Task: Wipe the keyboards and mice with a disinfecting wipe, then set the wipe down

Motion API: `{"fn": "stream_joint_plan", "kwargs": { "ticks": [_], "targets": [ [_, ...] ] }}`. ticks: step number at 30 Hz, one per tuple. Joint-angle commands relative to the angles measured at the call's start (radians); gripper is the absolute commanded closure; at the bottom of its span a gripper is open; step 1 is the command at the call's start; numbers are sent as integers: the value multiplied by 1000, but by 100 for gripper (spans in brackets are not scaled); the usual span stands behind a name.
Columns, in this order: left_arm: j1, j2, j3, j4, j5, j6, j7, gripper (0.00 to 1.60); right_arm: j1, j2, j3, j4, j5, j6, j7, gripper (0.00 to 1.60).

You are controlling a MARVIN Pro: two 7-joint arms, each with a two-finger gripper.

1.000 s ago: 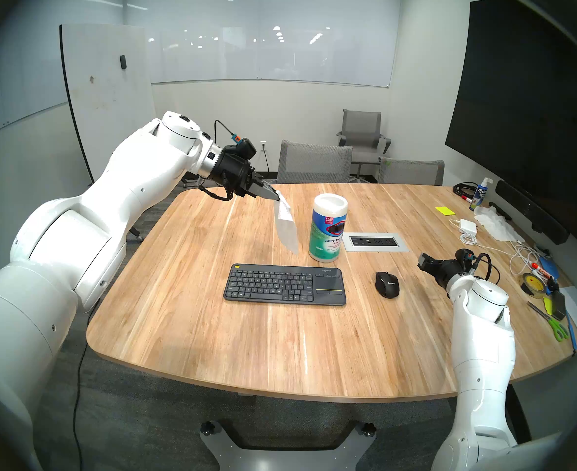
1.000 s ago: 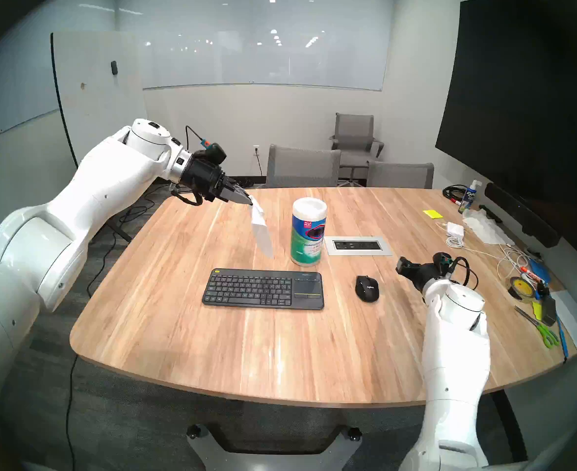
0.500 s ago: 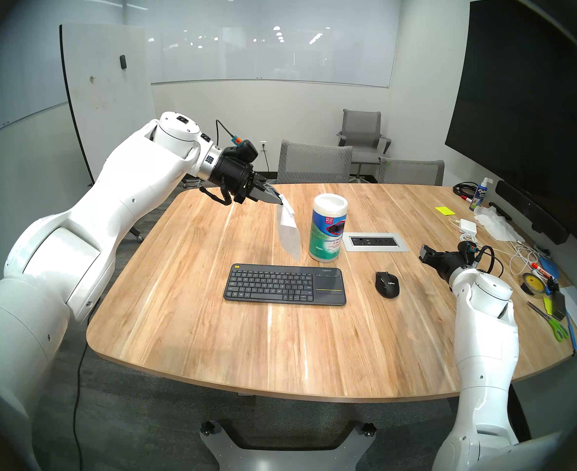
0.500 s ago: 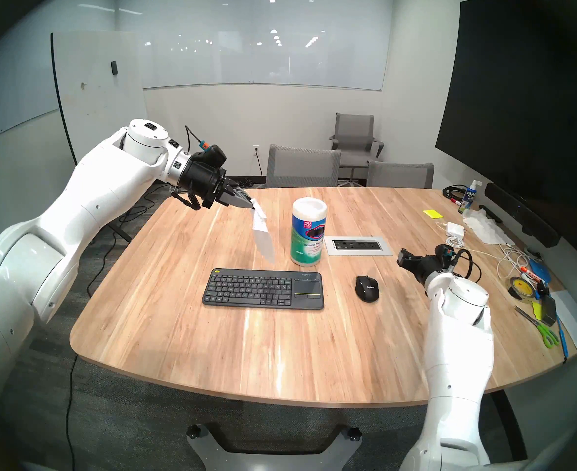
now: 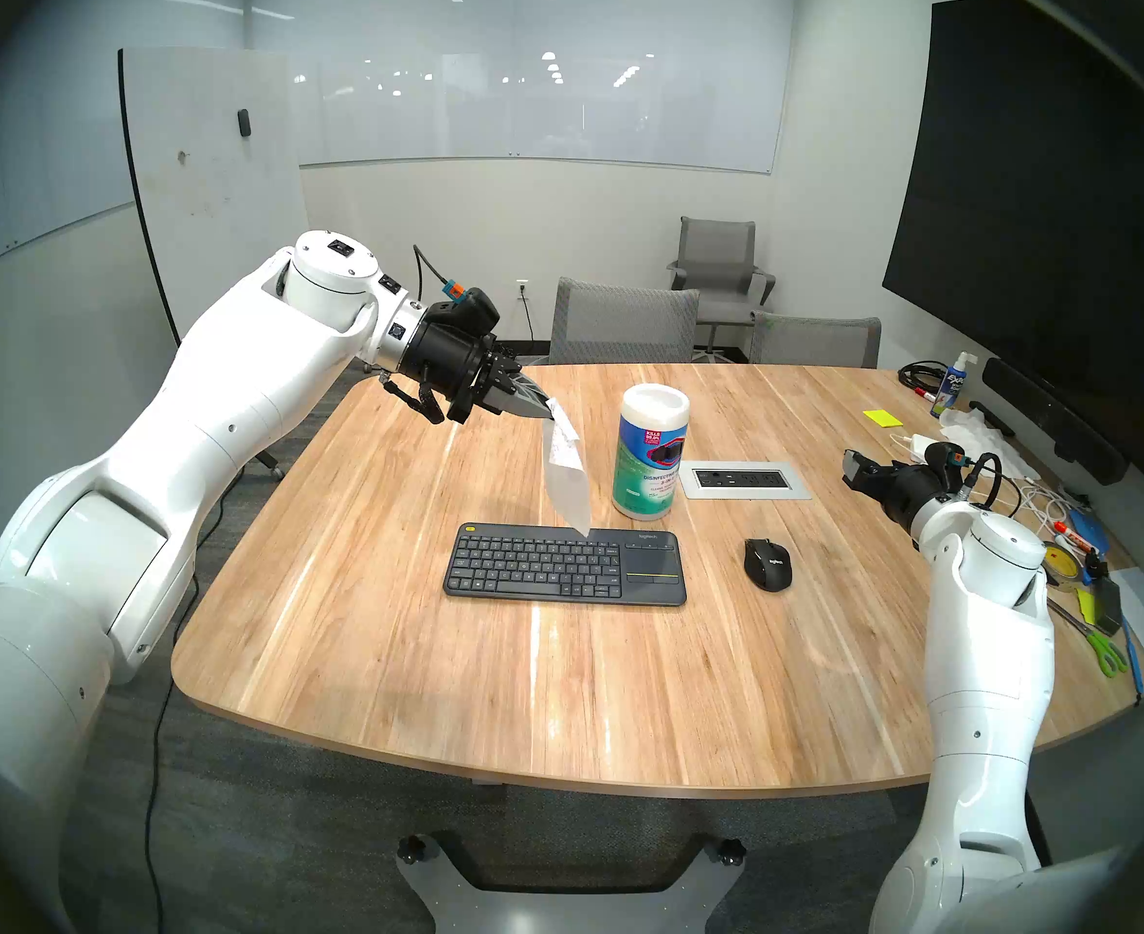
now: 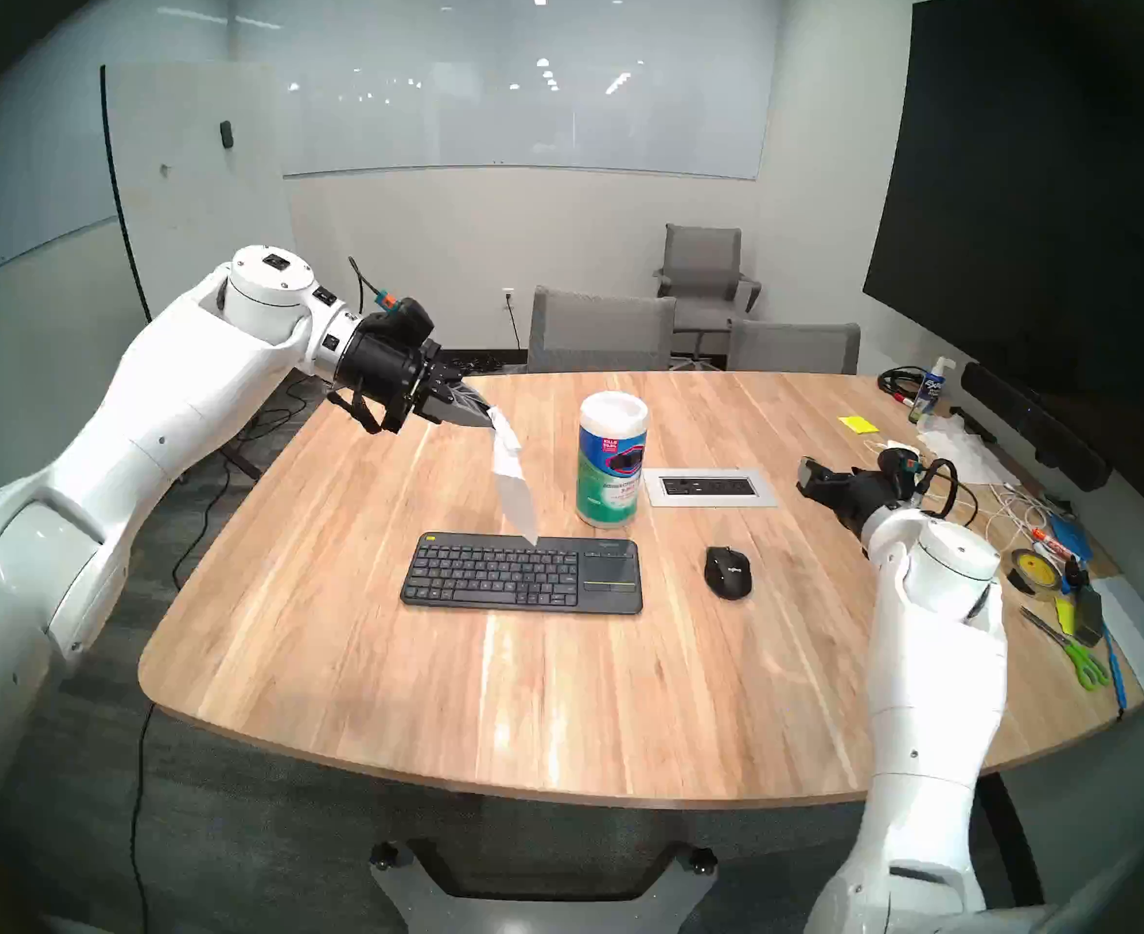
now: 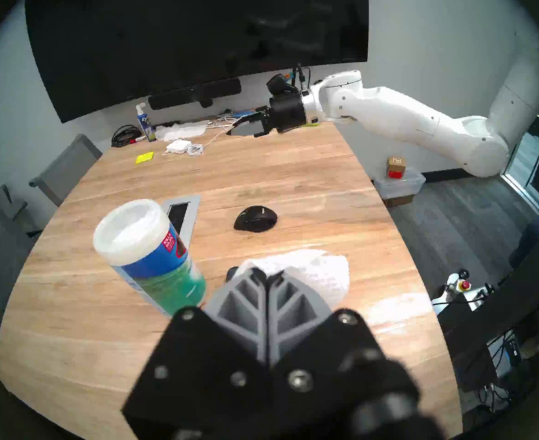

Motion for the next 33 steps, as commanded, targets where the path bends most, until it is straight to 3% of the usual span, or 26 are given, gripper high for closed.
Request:
{"fn": "stream_joint_plan", "kwargs": {
  "ticks": [1, 18, 33],
  "targets": [
    [34, 51, -40, -108, -30, 14, 10, 160, 11, 54, 11, -68, 34, 46, 81, 0],
    [159, 135, -117, -338, -70, 76, 96, 160, -41, 157, 41, -117, 108, 226, 347, 0],
    [326, 208, -240, -513, -110, 189, 317, 160, -92, 287, 32, -100, 186, 398, 612, 0]
  ]
}}
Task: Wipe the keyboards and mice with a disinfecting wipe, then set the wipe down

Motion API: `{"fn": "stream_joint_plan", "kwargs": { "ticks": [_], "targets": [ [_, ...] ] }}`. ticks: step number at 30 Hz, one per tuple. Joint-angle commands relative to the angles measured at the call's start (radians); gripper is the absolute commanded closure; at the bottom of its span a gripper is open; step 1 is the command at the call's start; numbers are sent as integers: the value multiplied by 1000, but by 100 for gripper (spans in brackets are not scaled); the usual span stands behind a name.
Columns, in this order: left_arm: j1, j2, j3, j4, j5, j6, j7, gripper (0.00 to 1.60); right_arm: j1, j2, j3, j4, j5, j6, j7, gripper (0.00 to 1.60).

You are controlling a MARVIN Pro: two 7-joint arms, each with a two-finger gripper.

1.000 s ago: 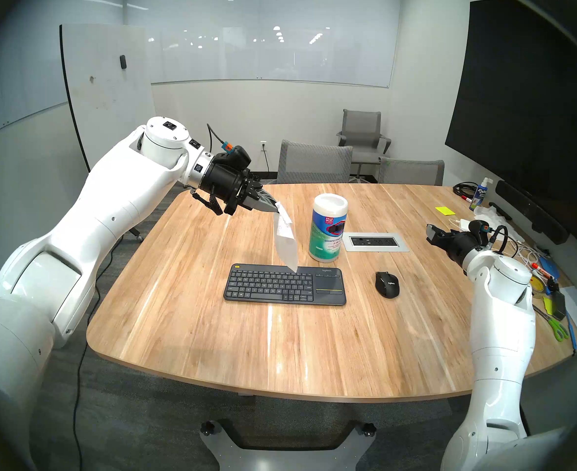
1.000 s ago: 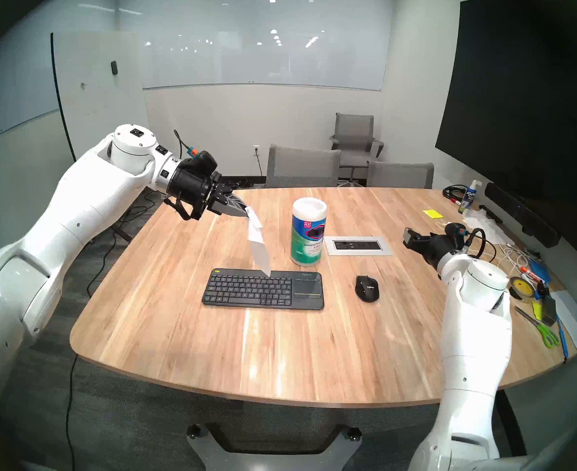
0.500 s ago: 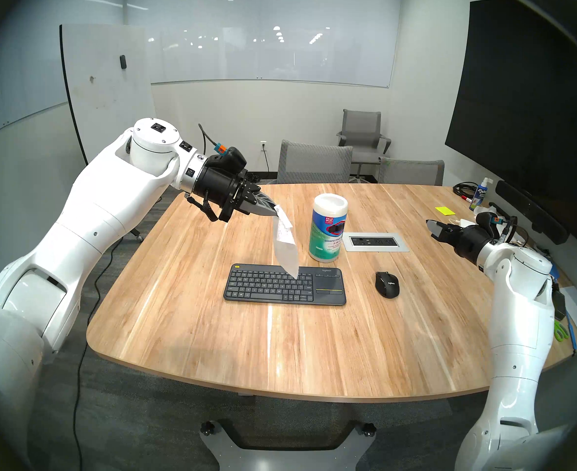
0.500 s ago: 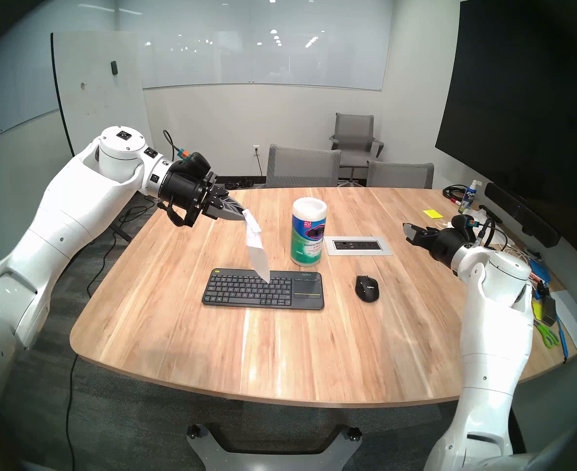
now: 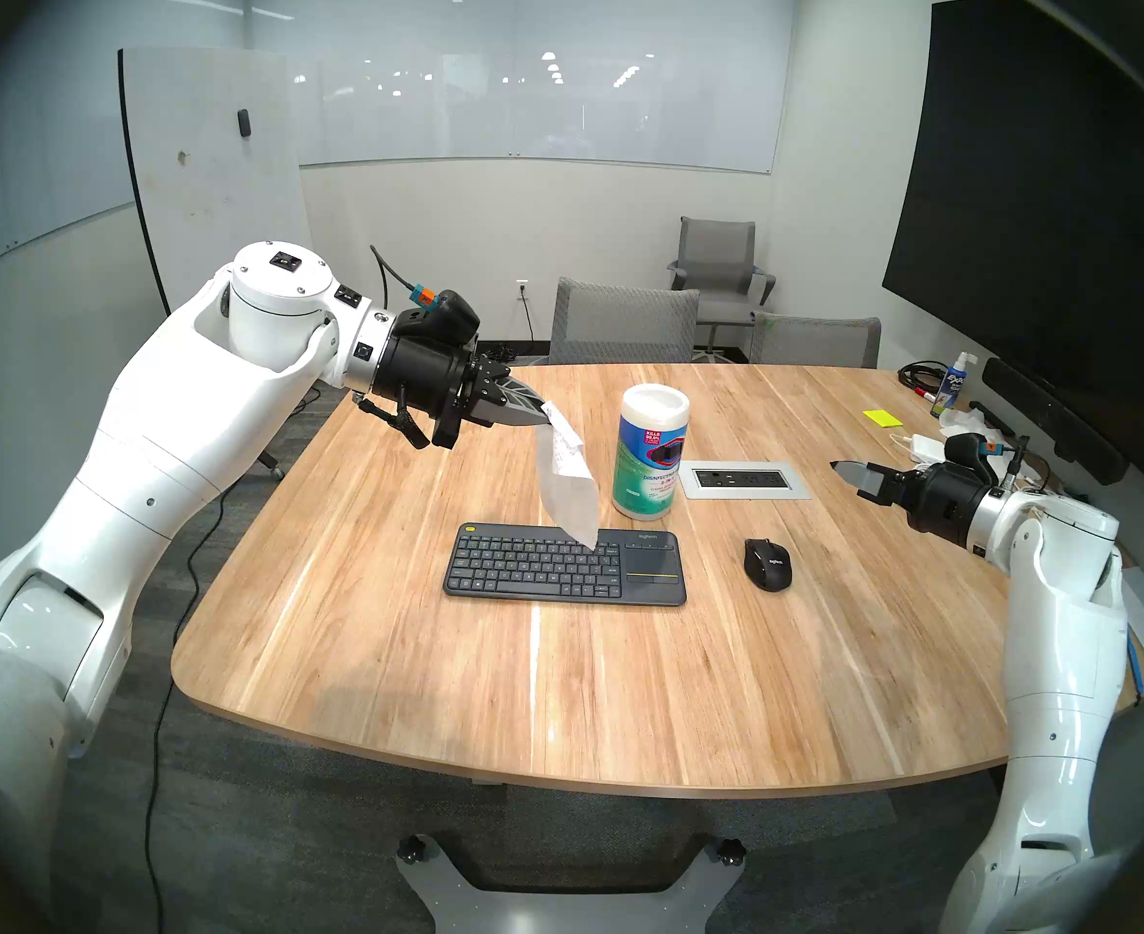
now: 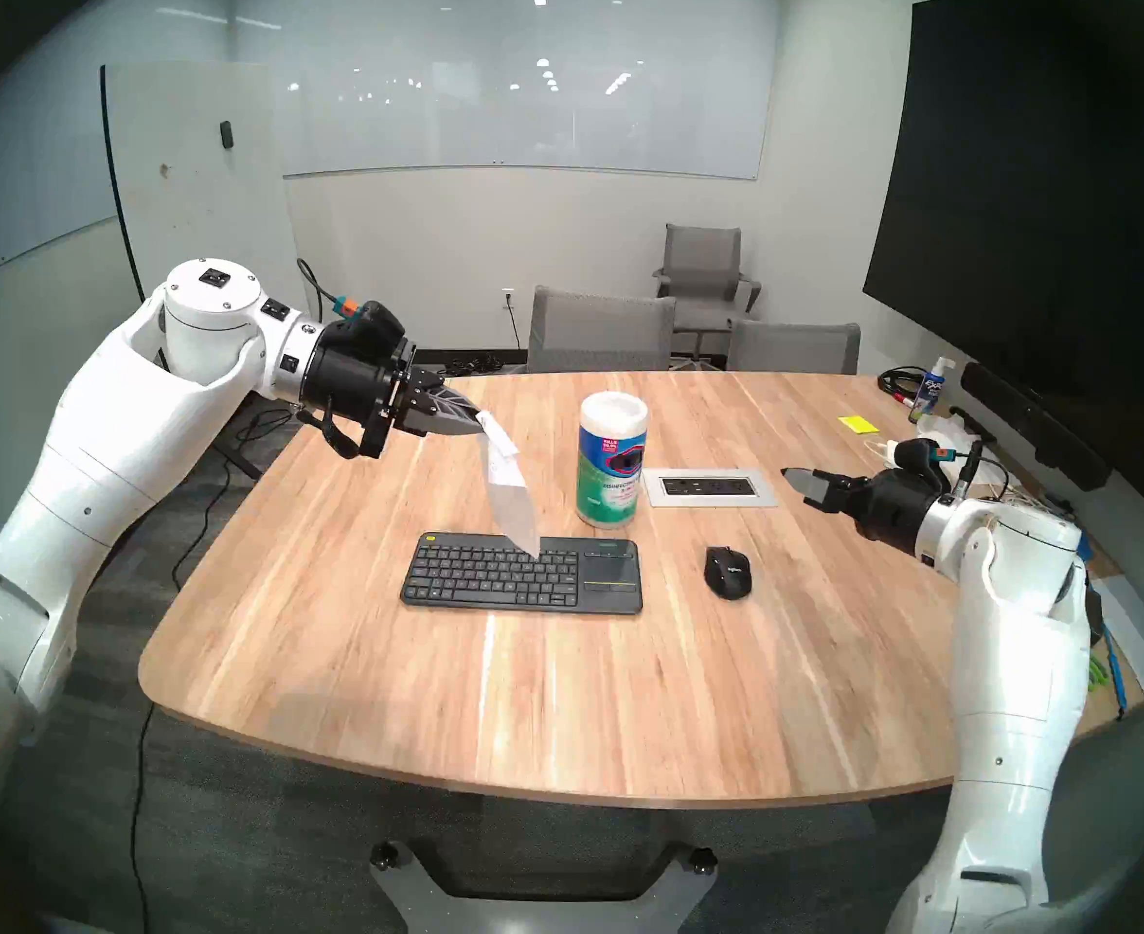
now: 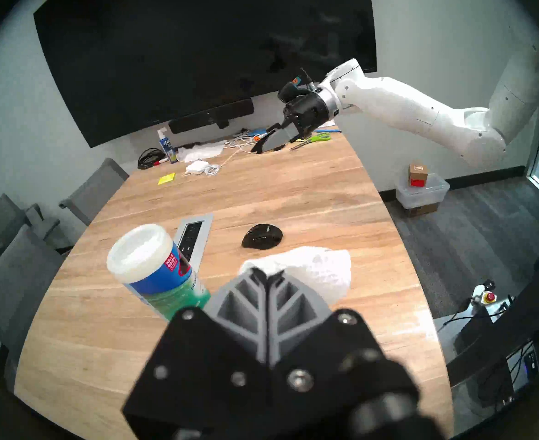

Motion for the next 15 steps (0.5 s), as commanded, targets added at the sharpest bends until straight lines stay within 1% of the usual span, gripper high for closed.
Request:
{"fn": "stream_joint_plan", "kwargs": {
  "ticks": [1, 3, 5, 6, 9, 10, 15],
  "targets": [
    [91, 40, -83, -89, -32, 61, 122, 160, -9, 103, -13, -4, 55, 67, 128, 0],
    [113, 45, -100, -101, -37, 76, 156, 160, -10, 122, -20, 3, 65, 84, 154, 0],
    [140, 47, -124, -120, -45, 93, 198, 160, -14, 143, -31, 4, 86, 102, 151, 0],
    [146, 47, -131, -122, -46, 98, 204, 160, -17, 149, -38, 1, 101, 108, 131, 0],
    [180, 47, -158, -148, -58, 116, 258, 160, -24, 176, -57, 1, 141, 108, 119, 0],
    [188, 47, -164, -152, -60, 122, 270, 160, -27, 183, -65, -2, 161, 108, 92, 0],
    [241, 46, -199, -190, -79, 146, 332, 160, -43, 235, -95, 4, 239, 108, 81, 0]
  ]
}}
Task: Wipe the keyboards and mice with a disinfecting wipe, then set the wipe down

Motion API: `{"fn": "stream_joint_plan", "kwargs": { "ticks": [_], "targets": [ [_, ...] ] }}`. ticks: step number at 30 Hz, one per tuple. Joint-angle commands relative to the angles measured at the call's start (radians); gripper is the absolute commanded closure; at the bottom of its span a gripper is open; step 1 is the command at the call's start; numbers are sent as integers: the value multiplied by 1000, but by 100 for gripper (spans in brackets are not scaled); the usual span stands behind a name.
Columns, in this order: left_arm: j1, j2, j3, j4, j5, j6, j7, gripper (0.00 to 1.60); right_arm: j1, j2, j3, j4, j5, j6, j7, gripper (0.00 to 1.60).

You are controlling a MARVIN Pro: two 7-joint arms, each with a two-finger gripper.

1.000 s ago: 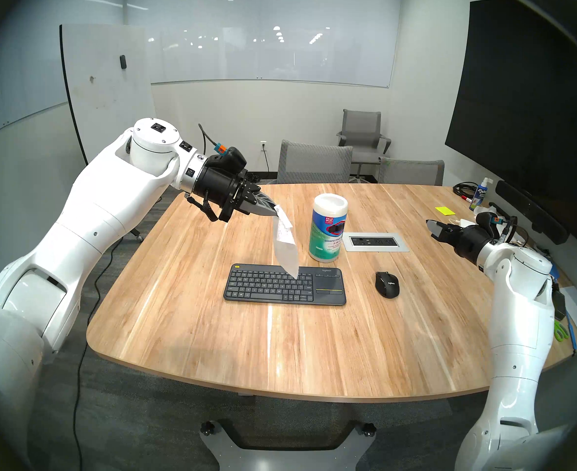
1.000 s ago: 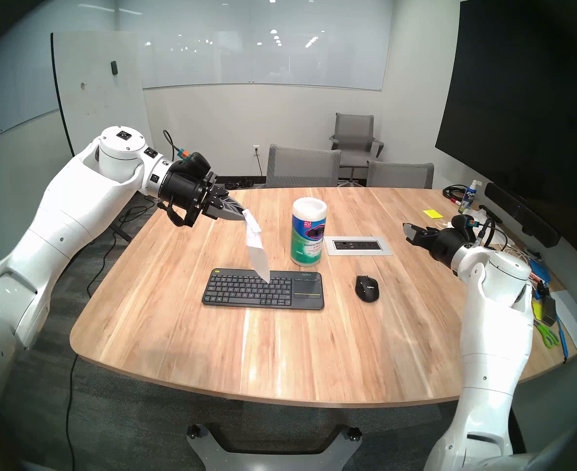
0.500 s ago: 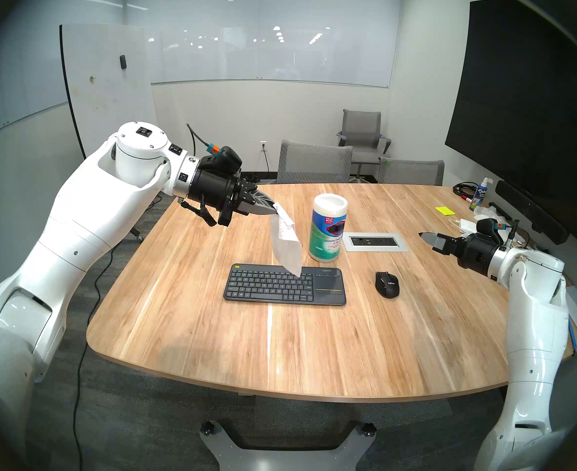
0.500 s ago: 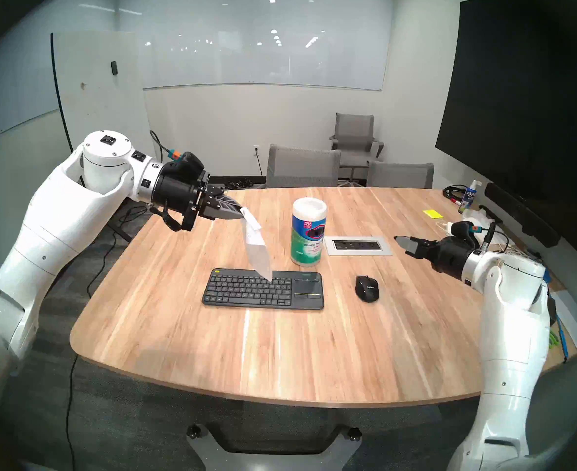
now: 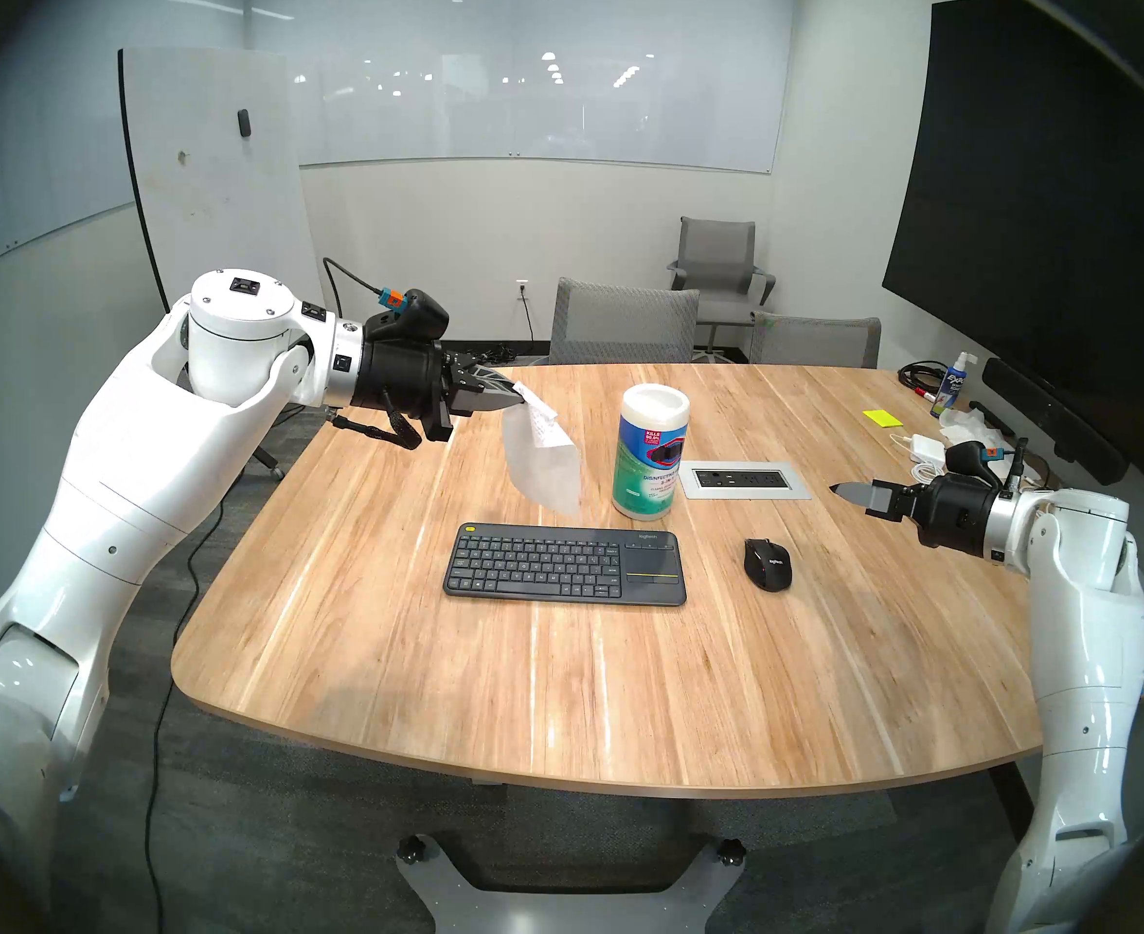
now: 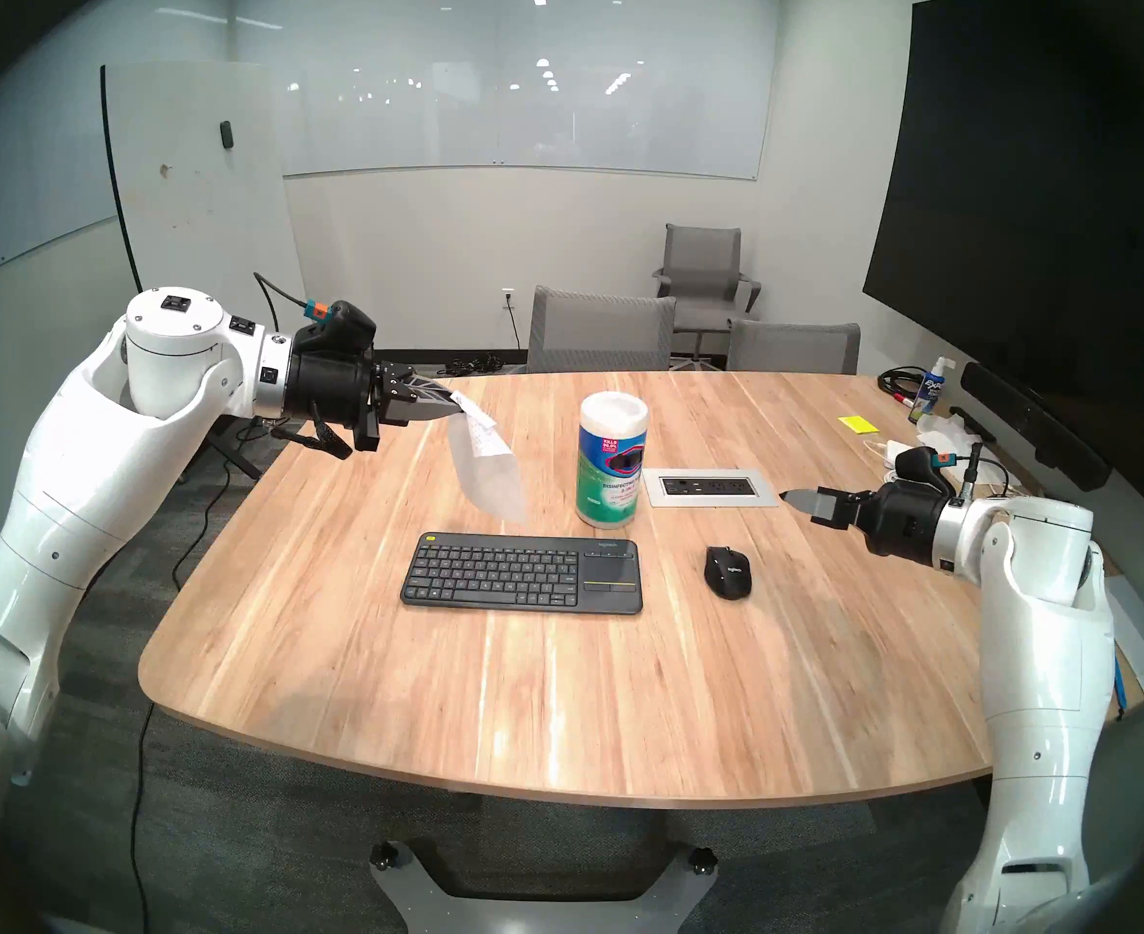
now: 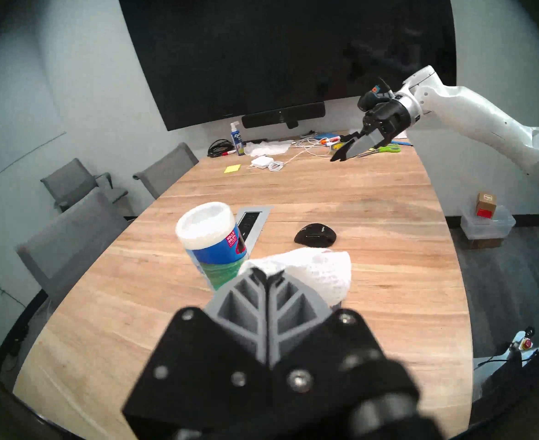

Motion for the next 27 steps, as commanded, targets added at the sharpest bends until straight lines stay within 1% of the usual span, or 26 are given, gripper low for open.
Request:
{"fn": "stream_joint_plan", "kwargs": {
  "ticks": [1, 8, 13, 14, 15, 16, 19, 20, 22, 27],
  "targets": [
    [79, 2, -64, -70, -35, 32, 83, 160, -10, 105, -32, -5, 119, -2, 106, 0],
    [133, -3, -103, -120, -53, 57, 149, 160, -36, 185, -73, 17, 227, -4, 103, 0],
    [156, -4, -117, -144, -64, 78, 176, 160, -53, 231, -102, 34, 288, -31, 101, 0],
    [159, -5, -119, -148, -65, 82, 181, 160, -55, 237, -104, 37, 293, -34, 104, 0],
    [164, -9, -124, -155, -69, 101, 194, 160, -56, 244, -110, 45, 298, -43, 113, 0],
    [166, -10, -126, -158, -70, 103, 197, 160, -58, 251, -117, 48, 311, -49, 105, 0],
    [173, -12, -131, -165, -73, 110, 209, 160, -57, 271, -130, 63, 313, -67, 138, 0],
    [174, -13, -132, -167, -74, 112, 211, 160, -61, 278, -136, 61, 333, -72, 118, 0],
    [177, -14, -134, -170, -74, 115, 216, 160, -59, 286, -142, 70, 329, -81, 140, 0],
    [181, -16, -138, -175, -76, 121, 224, 160, -56, 302, -156, 83, 330, -98, 164, 0]
  ]
}}
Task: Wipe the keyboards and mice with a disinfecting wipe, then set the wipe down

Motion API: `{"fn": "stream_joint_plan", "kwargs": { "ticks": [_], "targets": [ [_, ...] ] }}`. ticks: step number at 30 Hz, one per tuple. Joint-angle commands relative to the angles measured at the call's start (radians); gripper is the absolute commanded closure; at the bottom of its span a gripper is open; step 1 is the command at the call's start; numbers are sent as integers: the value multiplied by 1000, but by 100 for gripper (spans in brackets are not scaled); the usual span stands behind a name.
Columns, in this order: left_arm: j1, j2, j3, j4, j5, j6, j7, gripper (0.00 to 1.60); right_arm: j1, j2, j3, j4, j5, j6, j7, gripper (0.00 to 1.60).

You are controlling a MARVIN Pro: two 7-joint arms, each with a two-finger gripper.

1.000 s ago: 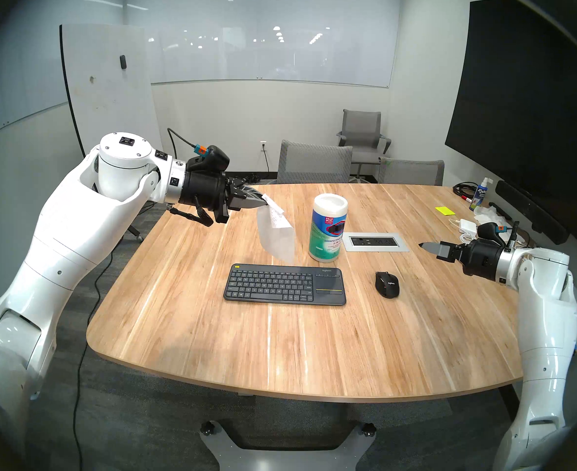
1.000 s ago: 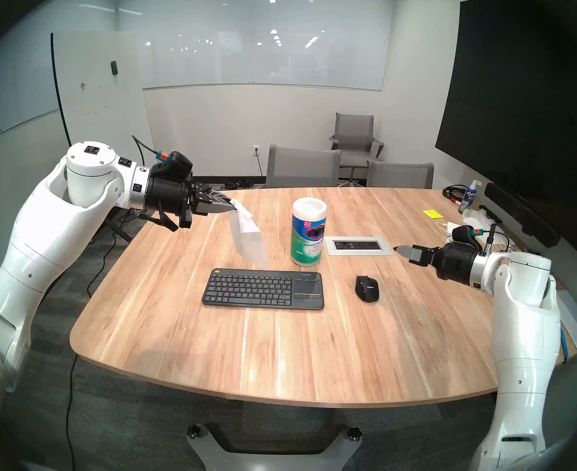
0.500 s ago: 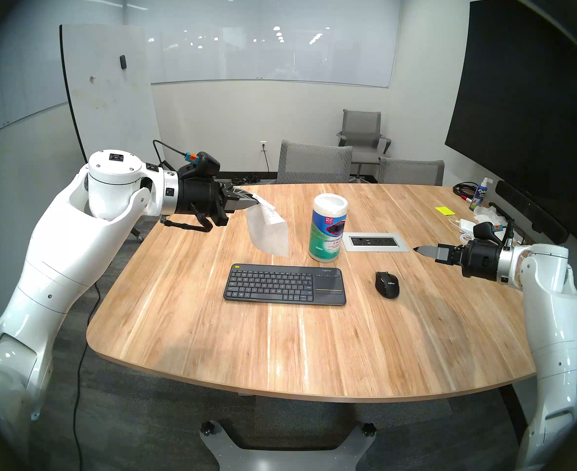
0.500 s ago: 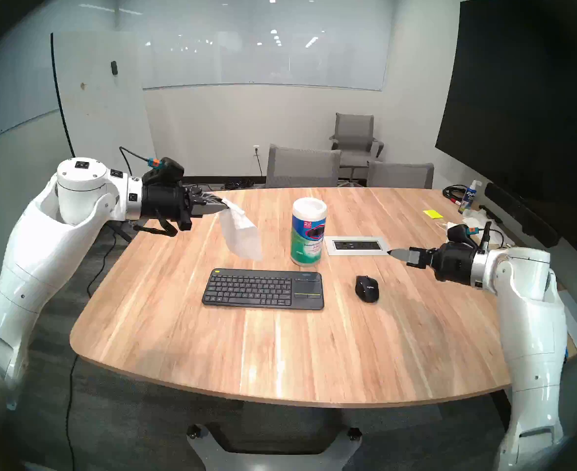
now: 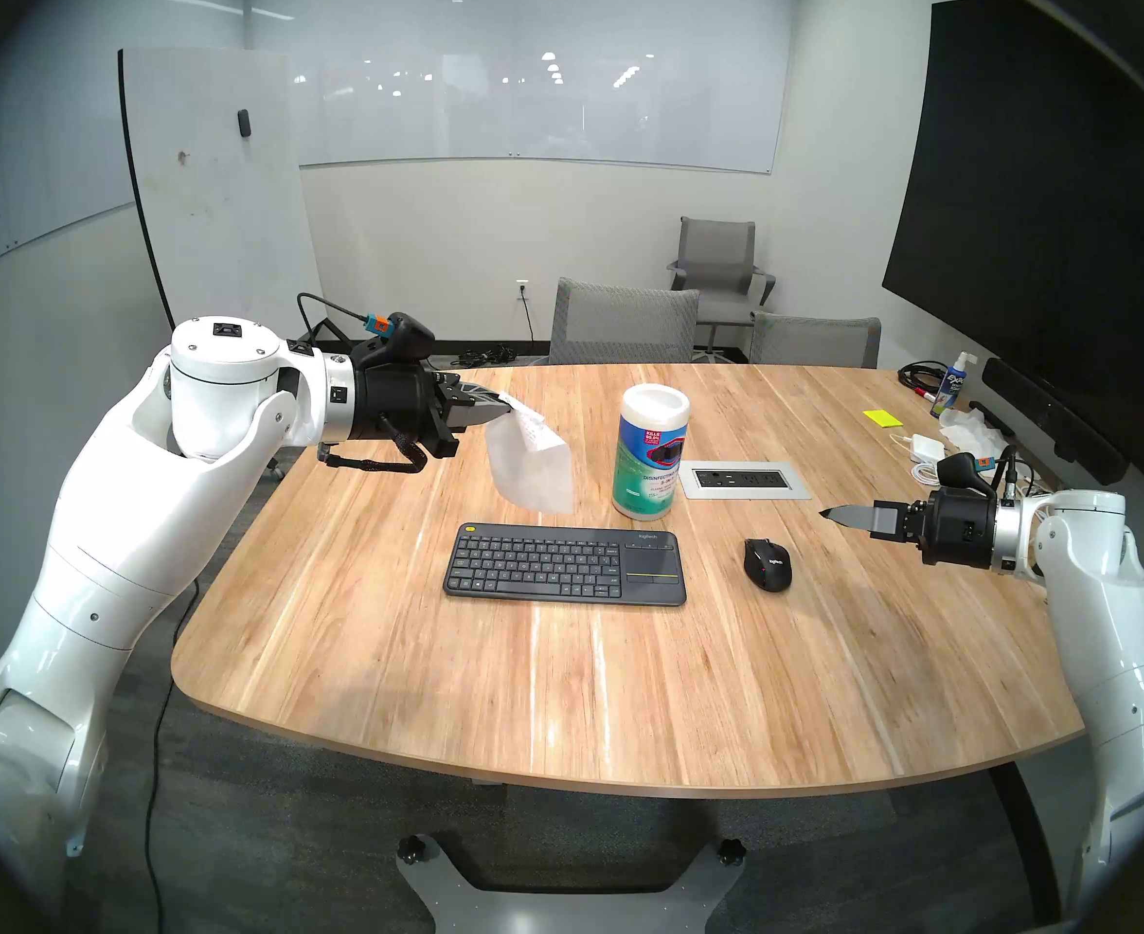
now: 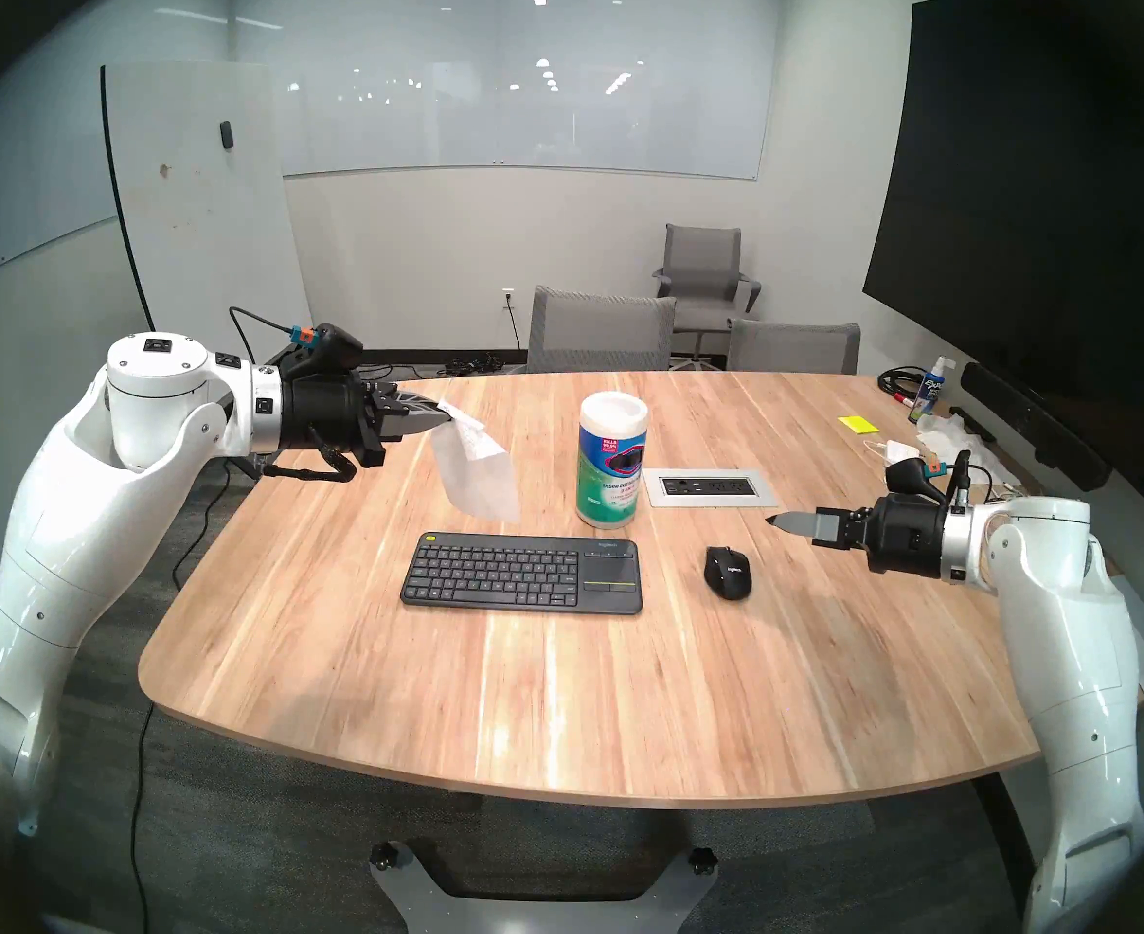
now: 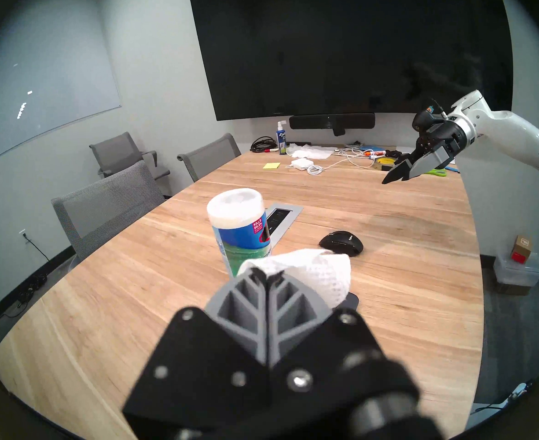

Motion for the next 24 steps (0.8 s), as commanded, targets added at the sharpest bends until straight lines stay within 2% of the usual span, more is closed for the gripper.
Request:
{"fn": "stream_joint_plan", "kwargs": {
  "ticks": [1, 24],
  "targets": [
    [-5, -7, -22, -28, -9, 1, 13, 160, 15, 57, -5, 1, 26, -37, 106, 0],
    [-2, -4, -22, -33, -17, 3, 26, 160, 16, 96, -36, 22, 57, -76, 126, 0]
  ]
}}
